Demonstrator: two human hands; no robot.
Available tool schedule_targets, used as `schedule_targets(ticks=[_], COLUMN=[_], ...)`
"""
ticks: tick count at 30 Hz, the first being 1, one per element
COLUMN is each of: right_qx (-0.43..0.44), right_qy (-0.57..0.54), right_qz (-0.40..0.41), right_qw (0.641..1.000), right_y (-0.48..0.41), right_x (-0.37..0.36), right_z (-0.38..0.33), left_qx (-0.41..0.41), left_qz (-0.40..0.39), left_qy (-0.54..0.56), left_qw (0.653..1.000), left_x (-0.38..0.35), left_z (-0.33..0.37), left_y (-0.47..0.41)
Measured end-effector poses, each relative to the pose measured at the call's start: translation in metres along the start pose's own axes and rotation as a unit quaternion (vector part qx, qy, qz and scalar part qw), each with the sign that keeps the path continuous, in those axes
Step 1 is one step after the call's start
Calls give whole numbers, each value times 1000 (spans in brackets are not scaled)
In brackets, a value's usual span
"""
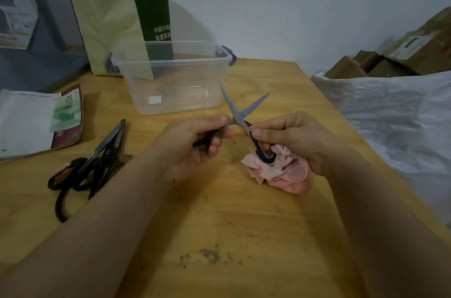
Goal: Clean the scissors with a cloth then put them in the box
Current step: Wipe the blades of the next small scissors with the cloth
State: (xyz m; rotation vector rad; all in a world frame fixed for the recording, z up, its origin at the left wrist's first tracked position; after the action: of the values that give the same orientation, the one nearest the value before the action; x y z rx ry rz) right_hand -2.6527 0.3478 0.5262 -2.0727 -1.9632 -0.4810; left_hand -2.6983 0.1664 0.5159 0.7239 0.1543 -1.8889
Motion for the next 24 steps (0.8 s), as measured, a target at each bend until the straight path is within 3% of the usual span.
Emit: schedule_targets(ticks=[4,8,10,13,16,20,22,24], right_qx=[18,30,11,-57,-129,-142,-97,-26], right_qy=[-25,-44,-1,111,-36,-313,-312,-210], right_qz=[-6,-35,-32,51,152,191,229,280], right_qw=[1000,998,999,991,979,919,917,936], right_y=[1,1,2,3,5,9,9,13], right_x=[-5,-19,-19,-6,19,38,40,35], right_z=[-2,-6,-6,-5,-4,-6,-4,-8], left_qx=[18,-33,-56,-83,-101,-95,-82,-77], left_qz=[-8,5,26,64,91,88,83,72], left_qy=[187,163,156,156,103,-1,-20,-30], left_qw=[982,986,986,982,985,992,993,994], left_x=[-1,-11,-11,-6,-3,-3,-4,-6], left_z=[-3,-17,-19,-17,-15,-20,-23,-27], left_y=[-2,-2,-2,-4,-4,-2,-2,-1])
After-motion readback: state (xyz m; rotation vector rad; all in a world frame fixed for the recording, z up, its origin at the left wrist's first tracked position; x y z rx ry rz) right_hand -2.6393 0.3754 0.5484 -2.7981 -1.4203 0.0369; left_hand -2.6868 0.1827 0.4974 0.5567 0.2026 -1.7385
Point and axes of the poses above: each hand's wrist, its own y-axis away from the middle knuckle, its own x-axis out of the back of the hand, z = x × y, the point moved 1 cm from there along -y, towards the middle knuckle, and after that the axes turned 15 degrees about y, right-handed, at the moved point
